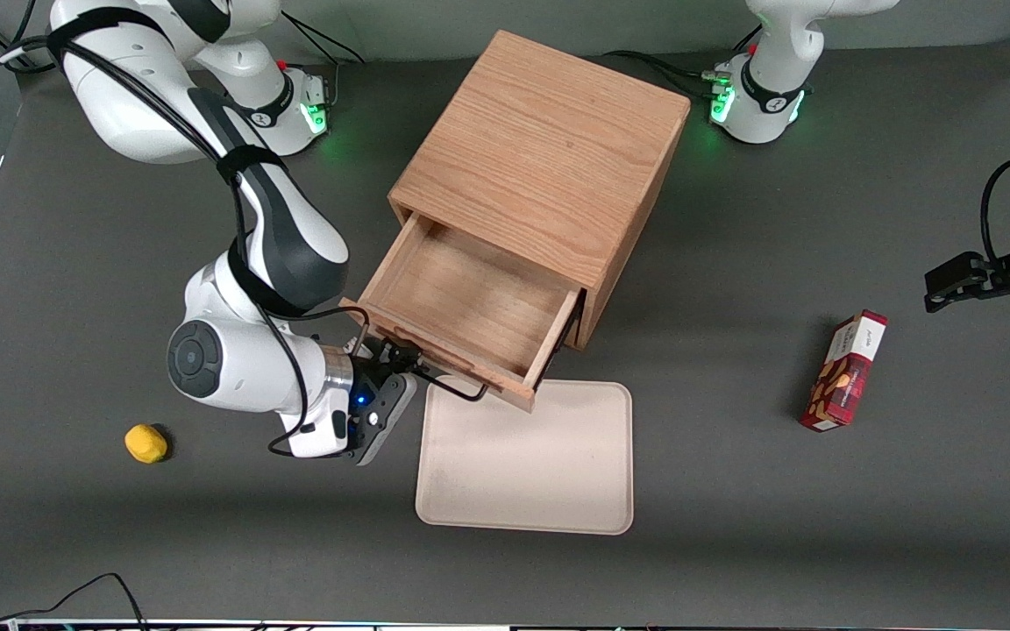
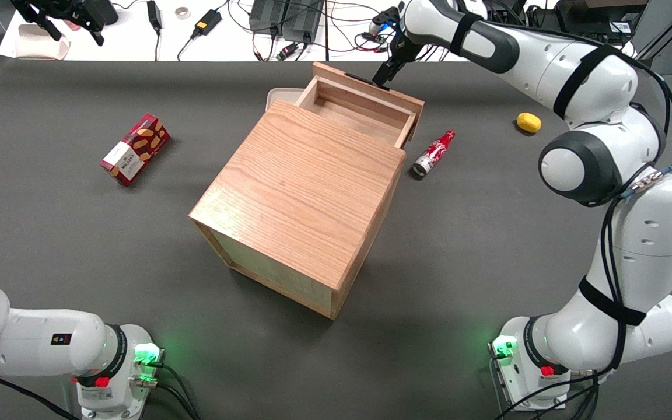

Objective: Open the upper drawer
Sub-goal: 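Pull the handle outward with the right gripper, sliding the drawer open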

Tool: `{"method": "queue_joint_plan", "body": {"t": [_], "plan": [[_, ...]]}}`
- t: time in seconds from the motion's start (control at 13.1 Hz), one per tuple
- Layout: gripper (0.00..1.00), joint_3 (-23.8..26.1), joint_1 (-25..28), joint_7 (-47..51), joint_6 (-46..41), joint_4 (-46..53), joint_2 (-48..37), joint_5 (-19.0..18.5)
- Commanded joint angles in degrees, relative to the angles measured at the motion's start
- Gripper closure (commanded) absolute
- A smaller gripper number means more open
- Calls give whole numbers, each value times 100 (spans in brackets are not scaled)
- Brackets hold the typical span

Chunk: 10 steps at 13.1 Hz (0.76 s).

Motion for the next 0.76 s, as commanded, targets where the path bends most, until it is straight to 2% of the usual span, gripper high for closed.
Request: {"method": "queue_joint_plan", "body": {"t": [0.0, 0.46, 0.69], "plan": [[0, -110, 41, -4, 26, 414, 161, -71], [0, -57, 33, 127, -27, 415, 39, 17], [0, -31, 41, 750, -71, 379, -312, 122]]}}
